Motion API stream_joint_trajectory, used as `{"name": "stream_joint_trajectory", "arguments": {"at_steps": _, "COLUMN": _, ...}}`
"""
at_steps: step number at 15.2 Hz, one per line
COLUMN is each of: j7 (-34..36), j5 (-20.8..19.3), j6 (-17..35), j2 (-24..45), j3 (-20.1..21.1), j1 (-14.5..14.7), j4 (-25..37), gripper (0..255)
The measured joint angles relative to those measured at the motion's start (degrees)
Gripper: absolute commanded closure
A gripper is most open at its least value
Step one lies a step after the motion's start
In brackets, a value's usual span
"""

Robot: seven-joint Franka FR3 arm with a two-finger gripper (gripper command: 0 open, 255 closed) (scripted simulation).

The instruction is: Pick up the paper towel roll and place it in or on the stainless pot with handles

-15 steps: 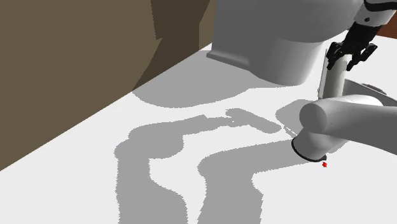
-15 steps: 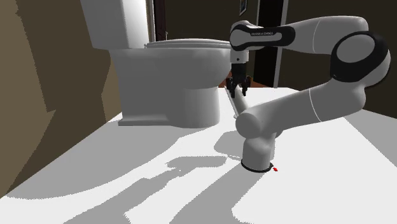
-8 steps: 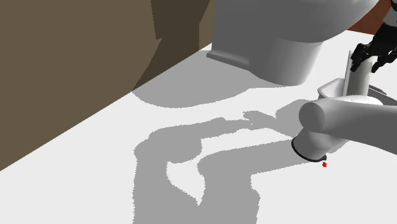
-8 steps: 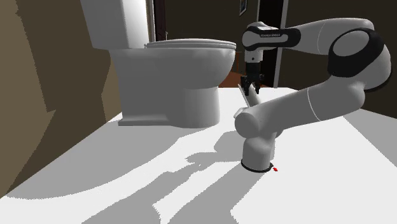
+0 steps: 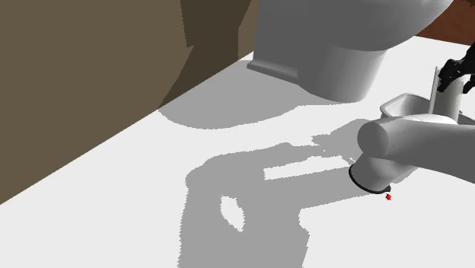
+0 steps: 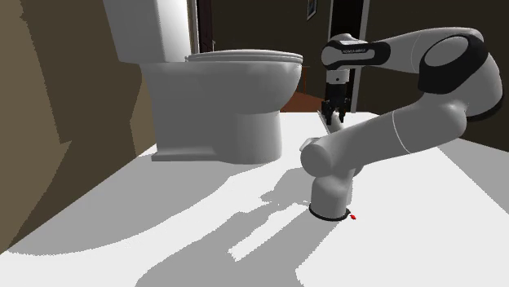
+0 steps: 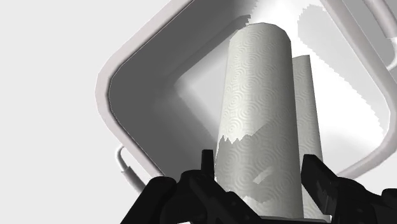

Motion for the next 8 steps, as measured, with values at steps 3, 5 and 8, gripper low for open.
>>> {"name": "stream_joint_trajectory", "arguments": {"at_steps": 3, "j7": 0.13, "j5": -1.26, "j6": 1.72, "j2": -0.47, "j3": -1.39, "j1": -0.43, "j4": -2.03, "gripper": 255}}
{"name": "stream_joint_trajectory", "arguments": {"at_steps": 5, "j7": 0.33, "j5": -2.07, "j6": 2.85, "j2": -0.86, "j3": -2.22, "j1": -0.78, "j4": -3.54, "gripper": 255}}
{"name": "stream_joint_trajectory", "arguments": {"at_steps": 8, "j7": 0.72, "j5": -3.21, "j6": 4.61, "j2": -1.05, "j3": -3.51, "j1": -1.05, "j4": -5.42, "gripper": 255}}
